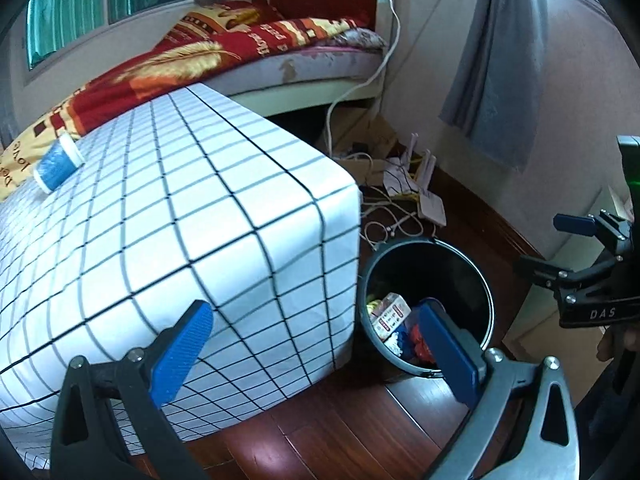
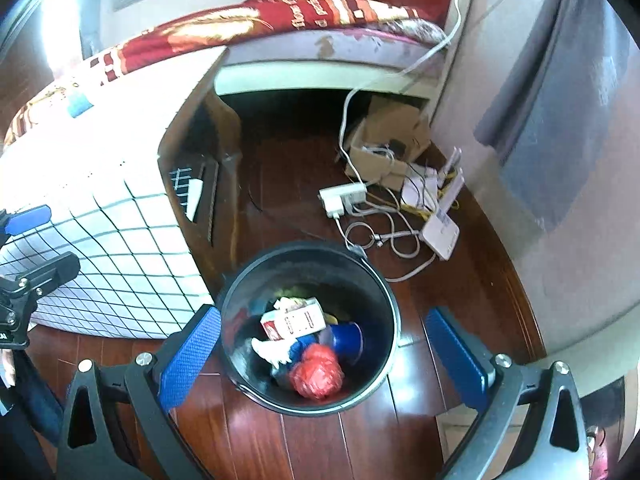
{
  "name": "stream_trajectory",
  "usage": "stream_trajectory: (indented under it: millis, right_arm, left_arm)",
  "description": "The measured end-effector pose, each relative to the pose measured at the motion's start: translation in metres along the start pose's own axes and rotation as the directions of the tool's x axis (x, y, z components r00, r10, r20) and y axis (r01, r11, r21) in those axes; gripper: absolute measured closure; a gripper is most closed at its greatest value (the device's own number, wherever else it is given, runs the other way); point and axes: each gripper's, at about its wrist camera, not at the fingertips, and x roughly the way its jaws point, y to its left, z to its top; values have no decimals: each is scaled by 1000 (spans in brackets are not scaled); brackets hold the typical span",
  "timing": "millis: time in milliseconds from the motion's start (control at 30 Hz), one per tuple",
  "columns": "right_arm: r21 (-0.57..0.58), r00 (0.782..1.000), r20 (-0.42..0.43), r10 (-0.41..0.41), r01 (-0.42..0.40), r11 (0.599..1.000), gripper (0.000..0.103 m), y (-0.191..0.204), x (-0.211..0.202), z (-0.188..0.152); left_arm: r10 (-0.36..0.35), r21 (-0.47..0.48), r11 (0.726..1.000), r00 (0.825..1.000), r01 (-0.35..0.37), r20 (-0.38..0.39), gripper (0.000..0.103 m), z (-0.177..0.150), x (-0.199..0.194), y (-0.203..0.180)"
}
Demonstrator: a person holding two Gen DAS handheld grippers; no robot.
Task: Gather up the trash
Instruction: 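Move both tools back toward the blue-white cup on the mattress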
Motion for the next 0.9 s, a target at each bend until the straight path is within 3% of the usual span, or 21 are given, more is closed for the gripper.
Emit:
stream_trajectory:
  millis: [467, 900]
  right_arm:
    - [-73, 992, 117, 39, -30, 997, 0, 51, -27, 32]
    - [-149, 979, 170, 110, -84, 985, 0, 110, -34, 64]
  left_arm:
    - [69, -71, 995, 995, -64, 75, 0, 2, -40, 53]
    - [144, -136, 982, 984, -129, 101, 0, -2, -64, 109]
